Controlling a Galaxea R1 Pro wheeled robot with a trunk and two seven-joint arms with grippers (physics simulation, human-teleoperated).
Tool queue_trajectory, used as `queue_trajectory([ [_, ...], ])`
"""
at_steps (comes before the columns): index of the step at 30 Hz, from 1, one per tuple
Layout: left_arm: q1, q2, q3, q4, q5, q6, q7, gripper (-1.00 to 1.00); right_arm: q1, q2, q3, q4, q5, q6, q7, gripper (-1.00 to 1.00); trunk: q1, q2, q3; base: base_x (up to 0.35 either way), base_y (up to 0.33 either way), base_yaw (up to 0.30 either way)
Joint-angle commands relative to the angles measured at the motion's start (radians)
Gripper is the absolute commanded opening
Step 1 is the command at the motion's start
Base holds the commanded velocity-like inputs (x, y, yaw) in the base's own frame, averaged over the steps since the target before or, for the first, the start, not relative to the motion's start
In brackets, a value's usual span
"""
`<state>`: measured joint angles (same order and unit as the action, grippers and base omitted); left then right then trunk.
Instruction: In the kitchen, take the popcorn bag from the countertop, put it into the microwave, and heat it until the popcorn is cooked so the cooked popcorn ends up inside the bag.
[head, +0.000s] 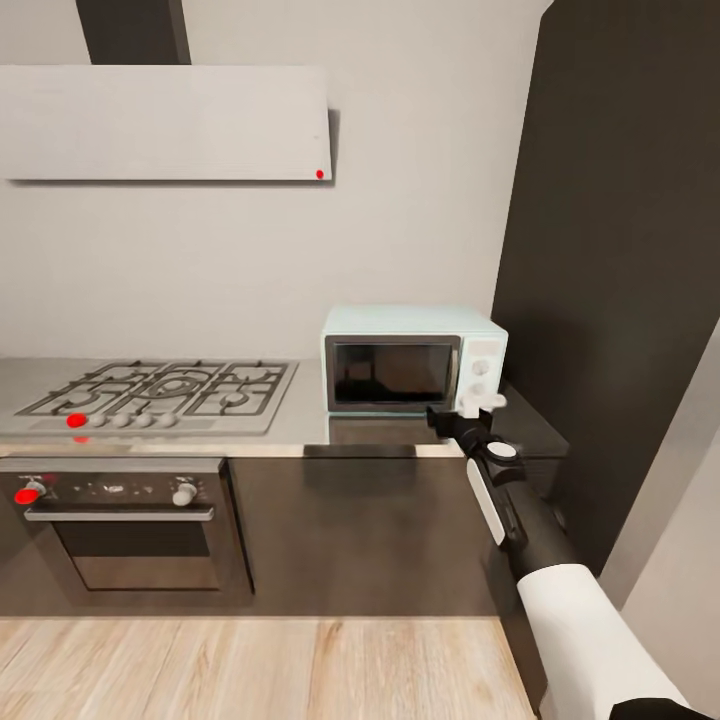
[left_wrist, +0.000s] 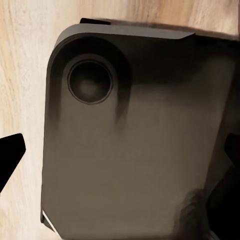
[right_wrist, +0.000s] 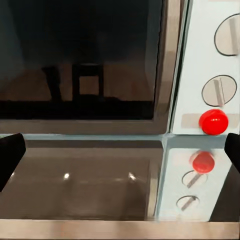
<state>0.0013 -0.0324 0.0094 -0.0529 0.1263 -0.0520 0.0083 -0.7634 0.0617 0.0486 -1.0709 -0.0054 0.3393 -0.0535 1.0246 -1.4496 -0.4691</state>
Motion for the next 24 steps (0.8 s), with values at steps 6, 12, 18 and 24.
queue_trajectory([
  [6,0.0,-0.001,0.001,-0.001,0.011,-0.002,0.001,1.0,-0.001,-0.006,0.001,-0.001,-0.001,0.007,-0.006,1.0,0.0,0.0,-0.001,0.234,0.0,0.0],
  [12,0.0,-0.001,0.003,-0.001,0.013,-0.003,0.001,1.0,-0.001,-0.013,-0.017,0.003,-0.003,0.006,-0.005,1.0,0.0,0.0,-0.001,0.023,0.0,0.0],
  [18,0.0,-0.001,0.004,-0.001,0.014,-0.003,0.001,1.0,-0.001,-0.024,-0.084,0.039,0.009,0.005,0.032,1.0,0.0,0.0,-0.001,0.0,0.0,0.0],
  [24,0.0,-0.001,0.004,-0.001,0.015,-0.003,0.001,1.0,-0.001,-0.023,-0.087,0.03,0.015,0.004,0.035,1.0,0.0,0.0,-0.001,0.0,0.0,0.0],
])
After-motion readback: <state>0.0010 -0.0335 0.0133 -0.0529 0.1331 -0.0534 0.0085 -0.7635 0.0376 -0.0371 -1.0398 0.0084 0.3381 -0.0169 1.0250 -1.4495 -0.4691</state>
